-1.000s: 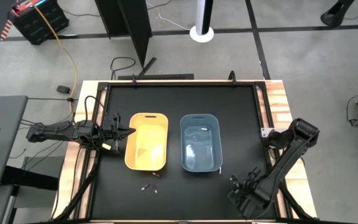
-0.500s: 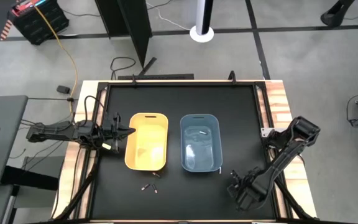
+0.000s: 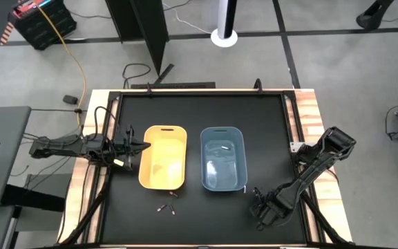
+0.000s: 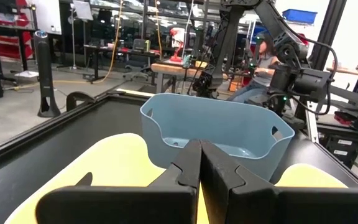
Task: Sort batteries
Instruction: Put the bottom silver battery into the blue bin
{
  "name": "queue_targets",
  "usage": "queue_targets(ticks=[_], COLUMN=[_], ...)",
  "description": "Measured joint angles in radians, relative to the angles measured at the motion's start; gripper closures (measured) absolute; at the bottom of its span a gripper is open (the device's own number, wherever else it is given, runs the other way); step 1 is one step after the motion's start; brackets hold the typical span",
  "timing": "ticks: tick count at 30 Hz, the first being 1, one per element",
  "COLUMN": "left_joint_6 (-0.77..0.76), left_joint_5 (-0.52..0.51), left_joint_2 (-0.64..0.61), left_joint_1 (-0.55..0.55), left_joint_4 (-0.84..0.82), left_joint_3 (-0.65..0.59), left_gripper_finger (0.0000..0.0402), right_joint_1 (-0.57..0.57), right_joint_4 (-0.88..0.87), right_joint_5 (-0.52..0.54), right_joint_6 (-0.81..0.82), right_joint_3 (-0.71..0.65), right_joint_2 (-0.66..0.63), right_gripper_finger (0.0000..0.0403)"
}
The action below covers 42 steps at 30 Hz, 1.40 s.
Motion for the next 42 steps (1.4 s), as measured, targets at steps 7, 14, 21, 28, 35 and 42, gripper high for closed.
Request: queue_targets(ticks=[7,14,21,28,35,42], left_joint_6=[-0.002,-0.015,-0.018,-0.008,0.044,0.065], left_joint_5=[0.000,0.000,0.056,0.083,0.082,0.081], left_joint_2=[0.000,0.000,0.000,0.010,0.124,0.307], left_joint_1=[0.000,0.000,0.000,0.000,0.000,0.000], left_joint_4=[-0.004,-0.003,0.083,0.130,0.134,0.134], left_joint_3=[0.000,0.000,0.001,0.039,0.124,0.220], left_gripper_finger=[0.0401,0.0401,0.0401,0.0401,0.0401,0.0401], right_joint_1=[-0.009,-0.009,-0.008,-0.008,-0.009,-0.006], right_joint_4=[0.002,0.003,-0.092,-0.220,-0.351,-0.448], right_joint_5=[-0.006,-0.006,0.058,0.144,0.187,0.220], right_joint_6=[-0.022,-0.031,-0.032,-0.039,-0.041,-0.058], right_joint_3=[-0.001,-0.001,0.020,0.049,0.076,0.103], right_joint_2=[0.002,0.000,-0.042,-0.126,-0.200,-0.259], right_gripper_finger=[0.0356,0.0393,0.0398,0.0400,0.0400,0.0400])
